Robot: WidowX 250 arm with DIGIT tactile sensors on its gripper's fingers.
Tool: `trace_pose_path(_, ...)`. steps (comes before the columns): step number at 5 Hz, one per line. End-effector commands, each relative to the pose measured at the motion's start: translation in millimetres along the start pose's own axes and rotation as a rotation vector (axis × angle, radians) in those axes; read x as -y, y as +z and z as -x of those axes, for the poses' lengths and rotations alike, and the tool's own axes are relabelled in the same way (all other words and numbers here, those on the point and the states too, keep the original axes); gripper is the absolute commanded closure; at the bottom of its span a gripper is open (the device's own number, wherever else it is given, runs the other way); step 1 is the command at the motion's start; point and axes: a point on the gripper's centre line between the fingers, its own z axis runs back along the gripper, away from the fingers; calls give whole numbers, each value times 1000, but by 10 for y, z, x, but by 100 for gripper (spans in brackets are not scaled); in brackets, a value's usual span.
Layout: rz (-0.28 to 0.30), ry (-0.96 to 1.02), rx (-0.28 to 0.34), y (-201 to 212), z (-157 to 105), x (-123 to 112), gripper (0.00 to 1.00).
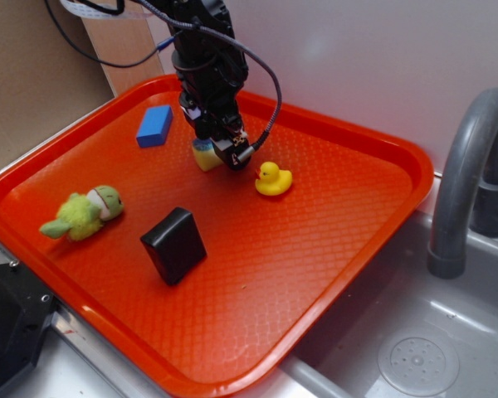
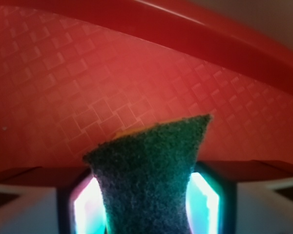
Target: Grab the green sponge.
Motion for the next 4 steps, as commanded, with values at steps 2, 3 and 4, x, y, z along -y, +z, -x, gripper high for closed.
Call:
trace_pose_path(2, 9, 119, 67, 1212, 74, -33, 100)
trace_pose_path(3, -45, 236, 93, 1521, 166, -144, 100)
trace_pose_path(4, -28, 308, 91, 1727, 236, -249, 100)
